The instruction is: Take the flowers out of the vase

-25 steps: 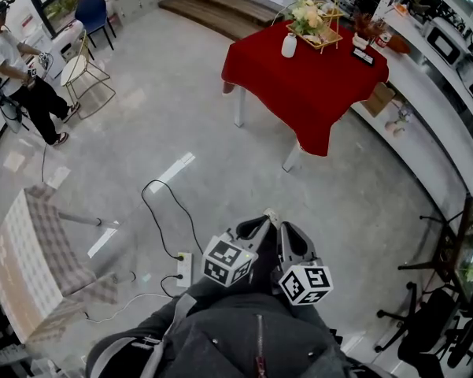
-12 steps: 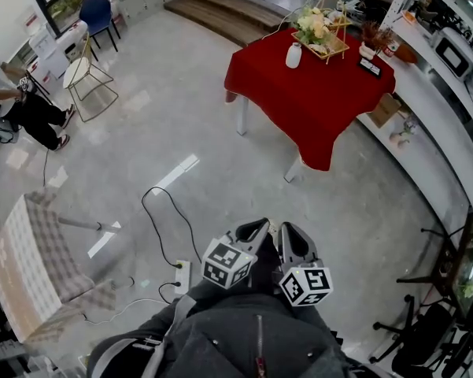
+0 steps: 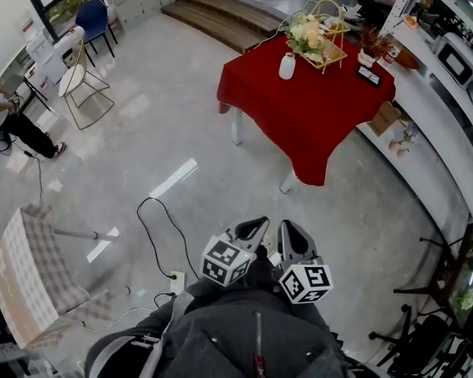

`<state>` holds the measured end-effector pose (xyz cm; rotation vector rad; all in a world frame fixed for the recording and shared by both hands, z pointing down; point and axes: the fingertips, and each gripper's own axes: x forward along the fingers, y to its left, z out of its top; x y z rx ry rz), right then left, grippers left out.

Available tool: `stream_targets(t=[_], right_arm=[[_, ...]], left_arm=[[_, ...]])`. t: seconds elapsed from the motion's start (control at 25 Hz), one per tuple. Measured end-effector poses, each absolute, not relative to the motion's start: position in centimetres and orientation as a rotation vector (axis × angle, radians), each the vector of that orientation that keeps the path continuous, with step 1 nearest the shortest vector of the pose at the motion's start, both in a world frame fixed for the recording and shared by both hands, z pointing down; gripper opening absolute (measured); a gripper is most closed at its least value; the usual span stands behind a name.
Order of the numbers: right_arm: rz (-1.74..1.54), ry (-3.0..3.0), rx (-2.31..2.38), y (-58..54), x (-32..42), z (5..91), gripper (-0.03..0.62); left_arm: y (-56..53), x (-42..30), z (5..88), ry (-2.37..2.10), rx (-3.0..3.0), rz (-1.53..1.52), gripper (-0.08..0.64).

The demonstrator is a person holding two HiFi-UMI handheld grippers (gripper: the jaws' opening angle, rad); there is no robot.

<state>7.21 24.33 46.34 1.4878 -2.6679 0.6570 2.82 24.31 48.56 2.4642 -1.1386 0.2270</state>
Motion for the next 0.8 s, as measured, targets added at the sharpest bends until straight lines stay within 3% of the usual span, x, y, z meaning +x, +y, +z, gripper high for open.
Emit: stream_targets(t=[0.8], right_arm=[[0.697, -2.684, 1.51, 11.8, 10.7, 46.6, 0.012]], left_arm=[[12.6, 5.7, 49.4, -1.15, 2.464, 0.267, 0.008]])
